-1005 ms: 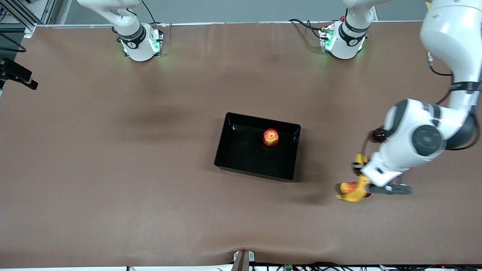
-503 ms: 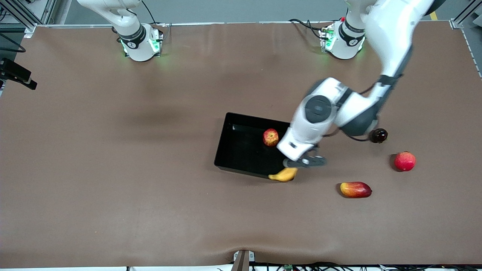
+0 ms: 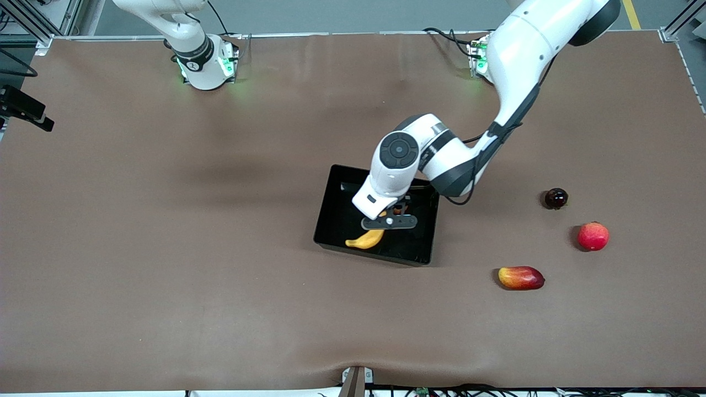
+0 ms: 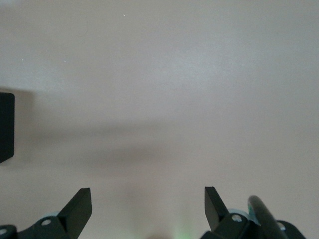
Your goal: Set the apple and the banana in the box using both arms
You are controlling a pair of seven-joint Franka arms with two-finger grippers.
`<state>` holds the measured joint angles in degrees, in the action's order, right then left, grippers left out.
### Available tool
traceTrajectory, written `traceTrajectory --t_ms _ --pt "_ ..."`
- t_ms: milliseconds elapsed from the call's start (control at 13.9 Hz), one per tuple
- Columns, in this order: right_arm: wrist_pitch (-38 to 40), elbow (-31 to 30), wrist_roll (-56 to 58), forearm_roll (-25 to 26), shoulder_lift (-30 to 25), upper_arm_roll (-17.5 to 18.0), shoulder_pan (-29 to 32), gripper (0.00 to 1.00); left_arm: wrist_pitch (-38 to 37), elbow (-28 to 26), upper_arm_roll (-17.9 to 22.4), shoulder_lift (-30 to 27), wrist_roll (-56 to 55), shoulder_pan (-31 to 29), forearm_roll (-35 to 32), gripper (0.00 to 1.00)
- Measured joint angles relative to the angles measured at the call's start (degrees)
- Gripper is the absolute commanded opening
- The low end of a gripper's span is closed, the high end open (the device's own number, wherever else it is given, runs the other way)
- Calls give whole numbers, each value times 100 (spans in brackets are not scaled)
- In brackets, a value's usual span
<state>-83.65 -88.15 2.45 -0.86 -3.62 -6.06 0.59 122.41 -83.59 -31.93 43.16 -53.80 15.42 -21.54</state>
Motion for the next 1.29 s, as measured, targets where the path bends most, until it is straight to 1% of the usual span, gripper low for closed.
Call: traceTrajectory --t_ms 287,503,574,646,718,790,1005,1077,1221,1292 --pt "0 0 0 0 1 0 0 100 253 48 642 165 -286 770 0 0" --pt "0 -1 0 0 1 -2 3 100 617 55 876 435 -384 1106 0 0" --pt "0 0 0 0 1 -3 4 100 696 58 940 541 -413 1186 0 12" --pt "0 -1 0 0 1 -4 4 100 740 63 1007 625 -445 1255 0 37" --pt "0 -1 0 0 2 -4 4 100 769 77 1051 668 -456 1295 0 79" --pt "0 -1 0 0 3 -6 4 100 769 108 1067 661 -456 1305 0 100" --pt "0 -1 0 0 4 -12 7 100 775 245 1224 612 -456 1296 -3 100" --pt "0 -2 0 0 4 -12 7 100 724 320 1274 506 -455 1258 -5 100" --pt "0 -2 0 0 4 -15 10 100 290 447 1346 36 -452 993 -5 100" --pt "-1 -2 0 0 5 -16 11 100 75 477 1326 -304 -421 706 1 100"
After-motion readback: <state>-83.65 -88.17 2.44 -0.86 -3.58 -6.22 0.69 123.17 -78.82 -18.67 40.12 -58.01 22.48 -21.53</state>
